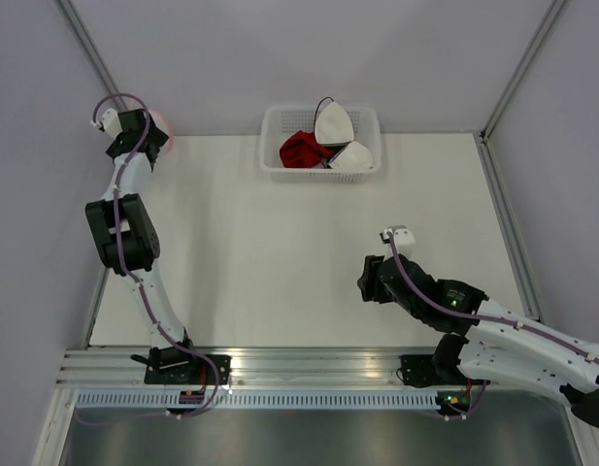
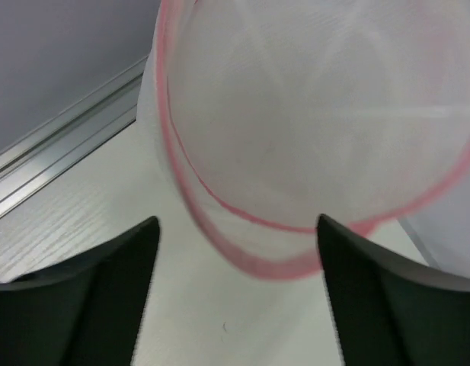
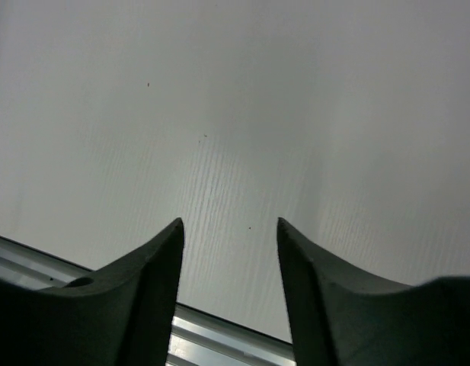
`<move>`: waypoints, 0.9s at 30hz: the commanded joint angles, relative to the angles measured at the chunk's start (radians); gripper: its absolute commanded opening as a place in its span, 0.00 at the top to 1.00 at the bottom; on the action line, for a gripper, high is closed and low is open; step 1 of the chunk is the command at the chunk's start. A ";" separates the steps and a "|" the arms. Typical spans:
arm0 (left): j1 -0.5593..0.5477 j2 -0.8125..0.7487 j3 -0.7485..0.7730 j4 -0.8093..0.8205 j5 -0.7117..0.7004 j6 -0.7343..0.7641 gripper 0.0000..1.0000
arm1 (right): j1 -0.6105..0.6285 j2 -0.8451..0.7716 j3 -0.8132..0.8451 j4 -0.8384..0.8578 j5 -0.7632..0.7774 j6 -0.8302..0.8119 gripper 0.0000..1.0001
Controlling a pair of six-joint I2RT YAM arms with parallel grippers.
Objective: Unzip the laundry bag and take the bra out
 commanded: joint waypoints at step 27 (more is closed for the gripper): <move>-0.658 -0.906 -0.852 0.027 0.430 0.039 0.00 | 0.000 0.040 0.097 0.223 0.106 -0.056 0.02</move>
